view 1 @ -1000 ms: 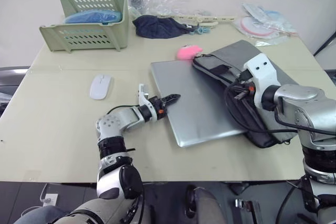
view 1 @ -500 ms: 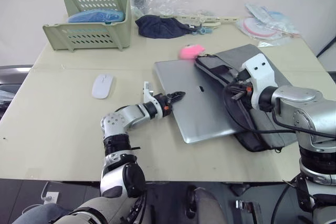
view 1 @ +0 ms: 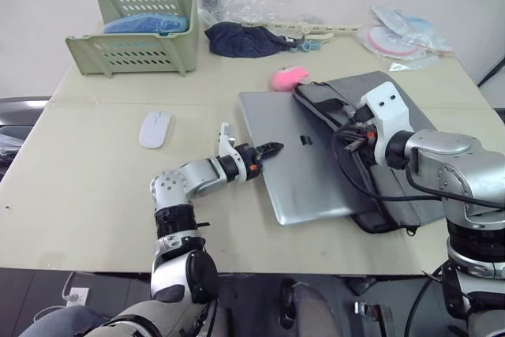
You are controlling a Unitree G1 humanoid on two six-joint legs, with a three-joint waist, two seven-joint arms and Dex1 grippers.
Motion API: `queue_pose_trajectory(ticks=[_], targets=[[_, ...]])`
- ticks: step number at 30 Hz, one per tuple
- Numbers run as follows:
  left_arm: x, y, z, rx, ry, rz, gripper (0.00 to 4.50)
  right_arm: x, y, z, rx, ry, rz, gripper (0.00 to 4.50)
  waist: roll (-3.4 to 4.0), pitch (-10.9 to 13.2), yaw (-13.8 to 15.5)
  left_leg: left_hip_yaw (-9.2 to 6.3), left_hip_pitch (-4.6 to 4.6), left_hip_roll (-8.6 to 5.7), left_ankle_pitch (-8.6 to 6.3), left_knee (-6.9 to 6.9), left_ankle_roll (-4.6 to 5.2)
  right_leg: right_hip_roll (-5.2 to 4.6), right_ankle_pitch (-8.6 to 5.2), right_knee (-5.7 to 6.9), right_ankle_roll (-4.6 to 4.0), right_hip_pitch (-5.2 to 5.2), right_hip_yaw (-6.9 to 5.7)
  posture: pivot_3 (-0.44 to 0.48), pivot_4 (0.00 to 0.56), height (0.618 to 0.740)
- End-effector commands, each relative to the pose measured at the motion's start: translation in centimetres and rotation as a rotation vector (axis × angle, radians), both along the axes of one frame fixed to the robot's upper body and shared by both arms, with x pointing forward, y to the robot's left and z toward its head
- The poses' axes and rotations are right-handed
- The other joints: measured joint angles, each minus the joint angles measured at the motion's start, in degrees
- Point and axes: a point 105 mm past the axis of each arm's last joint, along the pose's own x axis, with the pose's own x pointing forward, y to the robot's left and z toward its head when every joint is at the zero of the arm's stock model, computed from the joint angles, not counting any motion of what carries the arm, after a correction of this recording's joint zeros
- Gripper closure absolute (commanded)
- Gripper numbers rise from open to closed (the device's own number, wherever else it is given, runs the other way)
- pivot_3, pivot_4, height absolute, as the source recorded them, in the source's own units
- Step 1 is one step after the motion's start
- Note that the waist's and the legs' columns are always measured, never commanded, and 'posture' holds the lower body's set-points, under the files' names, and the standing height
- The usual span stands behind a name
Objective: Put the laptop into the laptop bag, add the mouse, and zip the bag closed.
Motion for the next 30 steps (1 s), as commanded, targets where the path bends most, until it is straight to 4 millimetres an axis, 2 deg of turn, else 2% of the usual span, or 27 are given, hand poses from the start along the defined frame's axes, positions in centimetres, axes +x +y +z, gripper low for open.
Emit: queue_pose_trajectory(ticks=[1, 6, 14, 25, 30], targets=[[-1.6, -2.2, 1.4, -0.088, -0.040, -0.091, 3.99, -0.4, 0.3, 1.7, -0.005, -0.082, 0.017, 4.38, 0.00, 0.00, 0.01, 0.00, 0.00, 0.00, 0.00, 0.00, 0.00, 0.00, 0.00, -0.01, 0.00, 0.00, 0.00, 0.000, 0.150, 0.740], [-1.7, -3.1, 1.9, -0.093, -0.051, -0.112, 3.99, -0.3, 0.6, 1.7, -0.001, -0.086, 0.023, 4.38, 0.00, 0.00, 0.05, 0.00, 0.00, 0.00, 0.00, 0.00, 0.00, 0.00, 0.00, 0.00, 0.00, 0.00, 0.00, 0.000, 0.150, 0.740], [-1.3, -4.6, 1.3, -0.085, -0.039, -0.121, 3.99, -0.3, 1.2, 2.0, 0.008, -0.093, 0.036, 4.38, 0.00, 0.00, 0.05, 0.00, 0.00, 0.00, 0.00, 0.00, 0.00, 0.00, 0.00, 0.00, 0.00, 0.00, -0.01, 0.000, 0.150, 0.740], [0.7, -6.3, 1.4, -0.077, -0.063, -0.091, 3.99, -0.3, 1.8, 2.6, 0.012, -0.106, 0.049, 4.38, 0.00, 0.00, 0.09, 0.01, 0.00, -0.01, 0.00, 0.00, 0.01, 0.00, 0.00, 0.00, 0.00, 0.01, 0.00, 0.000, 0.150, 0.740], [0.7, -7.1, 1.5, -0.084, -0.074, -0.119, 3.99, -0.3, 2.0, 2.7, 0.015, -0.105, 0.055, 4.38, 0.00, 0.00, 0.02, 0.01, 0.00, -0.03, 0.01, 0.02, 0.02, -0.01, 0.00, 0.00, 0.00, 0.02, 0.00, 0.000, 0.150, 0.740]])
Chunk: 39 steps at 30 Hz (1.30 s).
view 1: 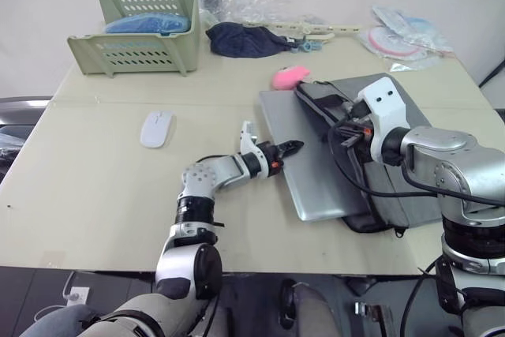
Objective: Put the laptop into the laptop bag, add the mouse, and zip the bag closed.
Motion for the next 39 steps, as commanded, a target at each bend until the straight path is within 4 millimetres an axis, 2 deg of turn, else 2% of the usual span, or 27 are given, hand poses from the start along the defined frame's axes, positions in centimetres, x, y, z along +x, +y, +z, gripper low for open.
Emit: queue_pose_trajectory(ticks=[1, 12, 24, 39], targets=[[-1.0, -2.6, 2.1, -0.071, -0.051, -0.088, 3.99, -0.6, 1.3, 2.1, -0.005, -0.088, 0.057, 4.38, 0.00, 0.00, -0.04, 0.00, 0.00, 0.00, 0.00, -0.01, 0.00, 0.00, 0.00, -0.01, 0.00, 0.00, -0.01, 0.000, 0.150, 0.740], [-1.1, -4.2, 3.5, -0.089, -0.092, -0.139, 3.99, -0.5, 1.8, 2.3, 0.001, -0.098, 0.074, 4.38, 0.00, 0.00, -0.03, 0.00, -0.01, 0.00, 0.00, -0.01, 0.01, 0.00, 0.00, -0.02, 0.00, 0.00, -0.01, 0.000, 0.150, 0.740], [-0.7, -5.9, 2.7, -0.067, -0.097, -0.146, 3.99, -0.7, 2.4, 2.7, 0.002, -0.107, 0.090, 4.38, 0.00, 0.00, -0.17, 0.00, -0.01, 0.00, 0.01, -0.02, 0.01, 0.00, 0.00, -0.02, 0.00, 0.00, -0.01, 0.000, 0.150, 0.740], [1.9, -4.3, 2.7, -0.066, -0.100, 0.027, 3.99, -0.9, 2.3, 2.7, 0.003, -0.103, 0.083, 4.38, 0.00, 0.00, -0.28, 0.00, 0.00, 0.00, 0.01, -0.02, 0.01, 0.00, 0.00, -0.02, 0.00, 0.00, -0.01, 0.000, 0.150, 0.740]])
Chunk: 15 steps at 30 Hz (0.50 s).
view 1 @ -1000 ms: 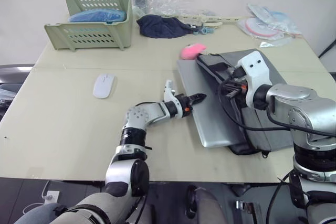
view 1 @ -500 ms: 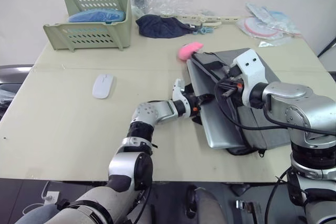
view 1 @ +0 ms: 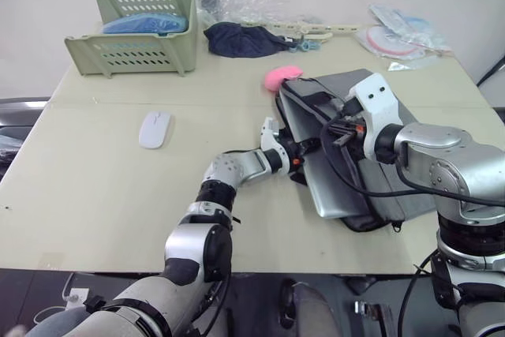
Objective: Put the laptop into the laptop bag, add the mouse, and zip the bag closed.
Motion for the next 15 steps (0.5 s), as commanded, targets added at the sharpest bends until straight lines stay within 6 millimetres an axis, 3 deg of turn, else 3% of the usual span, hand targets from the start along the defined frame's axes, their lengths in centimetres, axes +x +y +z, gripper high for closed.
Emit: queue_pose_trajectory(ticks=[1, 15], targets=[[0.5, -0.9, 2.7, -0.059, -0.074, 0.033, 3.99, -0.5, 0.7, 1.9, 0.007, -0.081, 0.027, 4.38, 0.00, 0.00, -0.11, 0.00, 0.00, 0.00, 0.00, 0.00, 0.00, 0.00, 0.00, 0.00, 0.00, 0.00, 0.01, 0.000, 0.150, 0.740], [0.7, -2.3, 3.1, -0.102, -0.058, 0.113, 3.99, -0.5, 1.4, 2.0, 0.032, -0.079, 0.035, 4.38, 0.00, 0.00, -1.17, -0.01, 0.00, 0.01, 0.00, 0.00, 0.00, -0.01, 0.01, 0.01, 0.01, 0.00, 0.01, 0.000, 0.150, 0.740]])
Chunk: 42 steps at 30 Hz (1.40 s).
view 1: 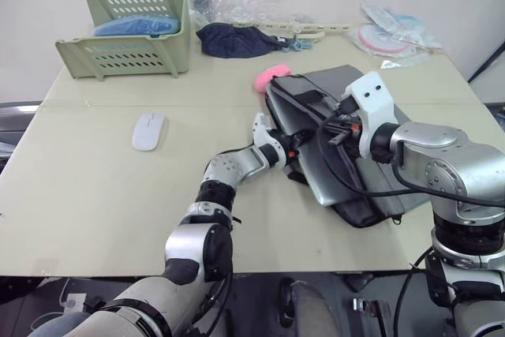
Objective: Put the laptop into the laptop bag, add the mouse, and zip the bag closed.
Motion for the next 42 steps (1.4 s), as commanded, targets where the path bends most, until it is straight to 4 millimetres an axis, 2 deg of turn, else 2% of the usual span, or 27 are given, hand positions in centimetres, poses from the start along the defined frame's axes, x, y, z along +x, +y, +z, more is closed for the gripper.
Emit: queue_pose_trajectory(ticks=[1, 12, 19, 33, 42], targets=[[-0.8, -3.3, 2.8, -0.085, -0.052, -0.006, 3.99, -0.5, 0.7, 1.9, 0.013, -0.078, 0.023, 4.38, 0.00, 0.00, -0.06, 0.00, 0.00, 0.00, 0.00, 0.00, 0.00, 0.00, 0.00, 0.00, 0.00, 0.00, 0.00, 0.000, 0.150, 0.740], [-2.7, -5.6, 2.5, -0.053, -0.063, -0.121, 3.99, -0.5, 1.1, 2.2, 0.030, -0.079, 0.028, 4.38, 0.00, 0.00, -0.04, 0.00, 0.00, 0.00, 0.00, 0.00, 0.00, 0.00, 0.00, 0.00, 0.00, 0.00, 0.00, 0.000, 0.150, 0.740], [-3.3, -6.0, 2.3, -0.023, -0.070, -0.178, 3.99, -0.5, 1.3, 2.1, 0.035, -0.069, 0.028, 4.38, 0.00, 0.00, 0.00, 0.00, -0.01, 0.00, 0.00, -0.01, 0.00, 0.00, 0.00, -0.02, 0.00, 0.00, -0.01, 0.000, 0.150, 0.740], [-3.4, -5.3, 5.5, -0.002, -0.134, -0.188, 3.99, -0.2, 1.1, 1.9, 0.032, -0.058, 0.022, 4.38, 0.00, 0.00, 0.01, -0.02, -0.01, 0.00, 0.00, -0.06, 0.00, 0.00, 0.00, -0.04, 0.00, 0.00, -0.02, 0.000, 0.150, 0.740], [-4.0, -5.9, 5.7, 0.014, -0.116, -0.207, 3.99, -0.2, 1.3, 1.9, 0.030, -0.058, 0.030, 4.38, 0.00, 0.00, 0.02, -0.02, -0.01, 0.00, 0.00, -0.06, 0.00, 0.00, 0.00, -0.04, 0.00, 0.00, -0.02, 0.000, 0.150, 0.740]])
